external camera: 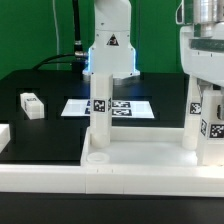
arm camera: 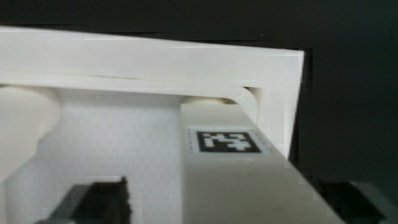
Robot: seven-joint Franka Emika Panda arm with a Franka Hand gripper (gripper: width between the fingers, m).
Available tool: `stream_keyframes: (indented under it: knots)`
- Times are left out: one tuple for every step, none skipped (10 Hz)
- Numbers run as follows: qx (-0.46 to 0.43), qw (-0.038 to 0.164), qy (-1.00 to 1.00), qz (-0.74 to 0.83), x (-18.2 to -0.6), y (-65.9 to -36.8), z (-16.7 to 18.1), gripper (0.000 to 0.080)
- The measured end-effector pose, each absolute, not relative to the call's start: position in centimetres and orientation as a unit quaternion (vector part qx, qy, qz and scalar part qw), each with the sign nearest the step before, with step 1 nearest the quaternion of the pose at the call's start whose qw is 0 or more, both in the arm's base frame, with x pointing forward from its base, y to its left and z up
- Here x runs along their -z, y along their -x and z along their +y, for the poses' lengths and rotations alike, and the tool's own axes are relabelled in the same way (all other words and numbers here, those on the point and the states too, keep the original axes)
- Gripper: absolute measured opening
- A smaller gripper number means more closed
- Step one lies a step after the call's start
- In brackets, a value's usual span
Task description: Assemble desk
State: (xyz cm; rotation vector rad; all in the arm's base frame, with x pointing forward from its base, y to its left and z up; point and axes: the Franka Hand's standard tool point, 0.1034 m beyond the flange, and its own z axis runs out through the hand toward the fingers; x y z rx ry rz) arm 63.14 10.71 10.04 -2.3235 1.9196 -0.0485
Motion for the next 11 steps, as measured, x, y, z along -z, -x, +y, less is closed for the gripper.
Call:
stream_keyframes:
  knots:
    - [0.021, 0.059, 0.808, 0.586, -10.08, -63.2, 10.74, 0.0623]
    - [0.023, 0.054, 0.836, 0.545, -10.25, -63.33, 10.86, 0.0642]
    - [0.026, 0.054, 0.851, 0.521, -10.32, -63.46, 10.86, 0.0647]
    - [0.028, 0.053, 0.873, 0.484, -10.29, -63.45, 10.82, 0.0647]
    - [0.031, 0.051, 0.891, 0.45, -10.28, -63.45, 10.79, 0.0648]
    - [0.032, 0.05, 0.908, 0.415, -10.28, -63.45, 10.77, 0.0648]
    - [0.035, 0.049, 0.925, 0.376, -10.27, -63.45, 10.74, 0.0648]
    - [0.037, 0.044, 0.939, 0.339, -10.27, -63.46, 10.72, 0.0648]
    - [0.042, 0.037, 0.959, 0.28, -10.35, -63.55, 10.62, 0.0648]
    - [0.046, 0.027, 0.973, 0.224, -10.4, -63.68, 10.63, 0.0648]
    - [0.047, 0.025, 0.979, 0.199, -10.4, -63.69, 10.62, 0.0648]
